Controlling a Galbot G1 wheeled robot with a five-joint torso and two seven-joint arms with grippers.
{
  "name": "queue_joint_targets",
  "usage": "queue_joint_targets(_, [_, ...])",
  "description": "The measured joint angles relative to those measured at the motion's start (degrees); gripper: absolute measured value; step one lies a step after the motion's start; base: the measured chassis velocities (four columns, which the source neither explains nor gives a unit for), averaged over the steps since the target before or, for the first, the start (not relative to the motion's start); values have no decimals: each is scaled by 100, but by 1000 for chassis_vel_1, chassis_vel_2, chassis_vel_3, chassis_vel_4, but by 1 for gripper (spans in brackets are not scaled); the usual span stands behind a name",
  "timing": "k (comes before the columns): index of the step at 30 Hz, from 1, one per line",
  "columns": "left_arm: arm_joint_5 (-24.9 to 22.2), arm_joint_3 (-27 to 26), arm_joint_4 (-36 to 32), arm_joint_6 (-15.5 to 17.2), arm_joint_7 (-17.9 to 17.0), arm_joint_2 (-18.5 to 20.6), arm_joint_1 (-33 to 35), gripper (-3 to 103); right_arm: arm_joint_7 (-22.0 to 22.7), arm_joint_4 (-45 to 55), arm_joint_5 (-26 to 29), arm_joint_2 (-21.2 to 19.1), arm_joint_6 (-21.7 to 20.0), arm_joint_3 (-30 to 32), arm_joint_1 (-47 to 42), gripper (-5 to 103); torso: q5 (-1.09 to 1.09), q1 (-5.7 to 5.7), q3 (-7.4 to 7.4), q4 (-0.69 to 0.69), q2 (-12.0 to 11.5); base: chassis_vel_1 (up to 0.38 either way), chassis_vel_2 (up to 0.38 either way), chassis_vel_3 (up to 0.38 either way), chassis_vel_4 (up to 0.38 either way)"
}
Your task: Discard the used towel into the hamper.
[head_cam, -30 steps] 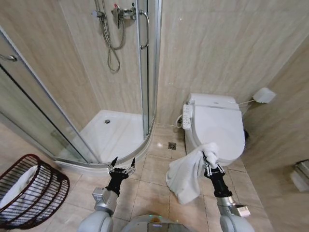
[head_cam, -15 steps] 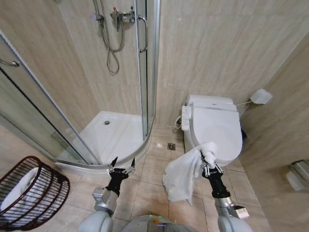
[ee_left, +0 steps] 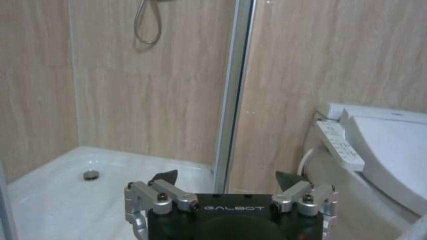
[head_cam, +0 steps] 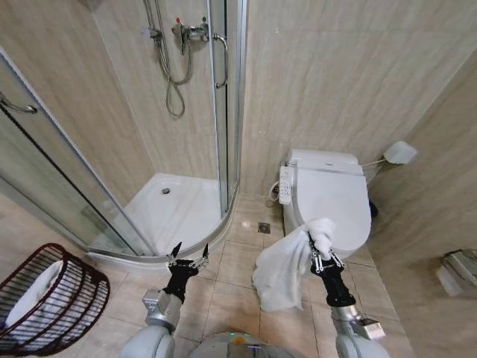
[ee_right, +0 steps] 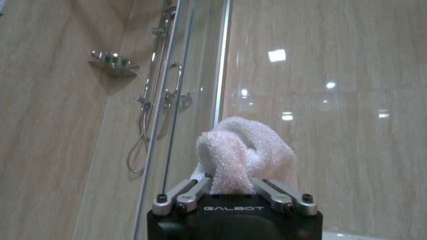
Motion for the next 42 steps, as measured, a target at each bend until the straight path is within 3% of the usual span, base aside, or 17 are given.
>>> queue_joint_targets(42, [0, 0, 0, 0, 0, 0, 0, 99, 76, 144, 62, 37, -33, -31, -36, 12, 0, 417, 602, 0, 1019, 0, 0, 0, 0])
